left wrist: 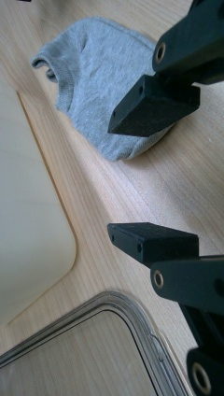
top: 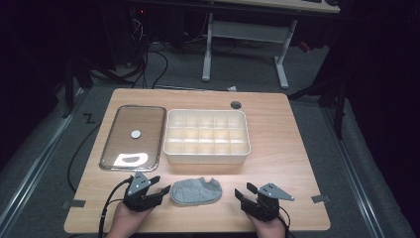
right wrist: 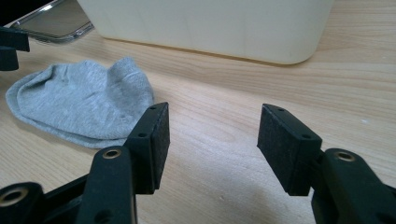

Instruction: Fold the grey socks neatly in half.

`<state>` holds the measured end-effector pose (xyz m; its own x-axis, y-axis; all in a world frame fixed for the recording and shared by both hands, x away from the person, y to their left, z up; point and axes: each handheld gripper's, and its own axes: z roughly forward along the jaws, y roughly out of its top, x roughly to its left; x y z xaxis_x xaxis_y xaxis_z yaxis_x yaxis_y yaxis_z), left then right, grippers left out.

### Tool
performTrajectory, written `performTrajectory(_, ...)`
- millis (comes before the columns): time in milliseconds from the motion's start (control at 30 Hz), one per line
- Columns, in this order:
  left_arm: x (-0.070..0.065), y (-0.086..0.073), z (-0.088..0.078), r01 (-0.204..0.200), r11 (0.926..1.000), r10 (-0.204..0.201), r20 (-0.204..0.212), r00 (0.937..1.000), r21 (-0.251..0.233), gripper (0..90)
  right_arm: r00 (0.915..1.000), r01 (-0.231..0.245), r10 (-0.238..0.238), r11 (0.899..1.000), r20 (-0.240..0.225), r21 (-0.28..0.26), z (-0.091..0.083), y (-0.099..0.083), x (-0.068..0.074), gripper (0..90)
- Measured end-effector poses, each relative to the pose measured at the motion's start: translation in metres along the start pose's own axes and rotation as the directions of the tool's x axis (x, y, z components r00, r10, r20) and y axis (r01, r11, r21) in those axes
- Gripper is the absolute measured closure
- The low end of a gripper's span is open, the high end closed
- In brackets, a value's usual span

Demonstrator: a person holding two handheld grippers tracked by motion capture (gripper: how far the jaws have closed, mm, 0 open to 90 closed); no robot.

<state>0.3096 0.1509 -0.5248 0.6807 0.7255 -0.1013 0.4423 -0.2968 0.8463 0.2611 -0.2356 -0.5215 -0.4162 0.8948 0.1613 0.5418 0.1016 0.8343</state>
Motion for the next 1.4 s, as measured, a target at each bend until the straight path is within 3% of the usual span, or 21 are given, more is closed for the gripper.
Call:
performTrajectory(200, -0.006, 0.002, 0.001, -0.010, 1.0000, 0.010, 0.018, 0.9998, 0.001, 45.2, 0.9978, 0.003, -0.001, 1.000, -0.066, 0.020, 0.004, 0.003, 0.011, 50.4)
performTrajectory(233, -0.014, 0.004, 0.001, -0.020, 0.9998, 0.020, 0.031, 0.9993, -0.007, 45.3, 0.9931, -0.010, 0.013, 1.000, -0.117, 0.023, 0.006, 0.007, 0.019, 53.4)
performTrajectory(267, -0.014, 0.004, 0.001, -0.020, 0.9998, 0.020, 0.031, 0.9993, -0.007, 45.8, 0.9931, -0.010, 0.013, 1.000, -0.117, 0.023, 0.006, 0.007, 0.019, 53.4)
performTrajectory(300, -0.018, 0.006, 0.001, -0.032, 0.9995, 0.032, 0.042, 0.9986, -0.005, 48.2, 0.9921, 0.011, -0.007, 0.999, -0.125, 0.033, 0.009, 0.010, 0.027, 56.5)
performTrajectory(367, -0.036, 0.012, 0.004, -0.090, 0.9958, 0.091, 0.071, 0.9933, -0.016, 58.0, 0.9918, 0.024, -0.017, 0.998, -0.126, 0.053, 0.014, 0.013, 0.036, 57.0)
performTrajectory(467, -0.047, 0.019, 0.010, -0.121, 0.9926, 0.121, 0.079, 0.9896, -0.002, 65.3, 0.9915, 0.032, -0.023, 0.997, -0.128, 0.067, 0.019, 0.014, 0.040, 57.0)
performTrajectory(500, -0.056, 0.026, 0.020, -0.149, 0.9886, 0.147, 0.072, 0.9865, 0.021, 66.2, 0.9934, 0.028, -0.018, 0.995, -0.113, 0.093, 0.027, 0.015, 0.042, 55.5)
performTrajectory(633, -0.065, 0.038, 0.035, -0.171, 0.9845, 0.169, 0.052, 0.9843, 0.039, 67.3, 0.9970, 0.024, -0.014, 0.991, -0.077, 0.129, 0.037, 0.017, 0.043, 50.7)
performTrajectory(667, -0.069, 0.043, 0.047, -0.187, 0.9800, 0.185, 0.035, 0.9822, 0.069, 68.6, 0.9972, 0.026, -0.016, 0.990, -0.072, 0.142, 0.041, 0.019, 0.042, 49.5)
performTrajectory(733, -0.069, 0.043, 0.053, -0.189, 0.9780, 0.187, 0.035, 0.9818, 0.088, 69.7, 0.9977, 0.028, -0.019, 0.988, -0.065, 0.152, 0.044, 0.020, 0.043, 49.4)
performTrajectory(767, -0.069, 0.038, 0.061, -0.197, 0.9715, 0.195, 0.026, 0.9805, 0.133, 70.6, 0.9972, 0.040, -0.029, 0.985, -0.068, 0.171, 0.048, 0.018, 0.044, 49.4)
performTrajectory(800, -0.069, 0.038, 0.061, -0.197, 0.9715, 0.195, 0.026, 0.9805, 0.133, 72.1, 0.9972, 0.040, -0.029, 0.985, -0.068, 0.171, 0.048, 0.018, 0.044, 49.4)
performTrajectory(833, -0.067, 0.031, 0.065, -0.181, 0.9697, 0.178, 0.031, 0.9835, 0.164, 73.6, 0.9970, 0.052, -0.039, 0.978, -0.066, 0.203, 0.051, 0.015, 0.047, 50.0)
performTrajectory(1100, -0.067, 0.019, 0.059, -0.187, 0.9729, 0.190, -0.010, 0.9818, 0.137, 76.5, 0.9937, 0.084, -0.068, 0.979, -0.089, 0.184, 0.050, 0.009, 0.054, 59.1)
performTrajectory(1267, -0.066, 0.017, 0.056, -0.188, 0.9729, 0.191, -0.007, 0.9817, 0.135, 76.8, 0.9935, 0.084, -0.068, 0.980, -0.092, 0.182, 0.051, 0.008, 0.057, 65.4)
performTrajectory(1400, -0.065, 0.014, 0.051, -0.195, 0.9716, 0.197, 0.001, 0.9805, 0.134, 76.8, 0.9883, 0.101, -0.077, 0.977, -0.132, 0.189, 0.052, 0.008, 0.059, 74.7)
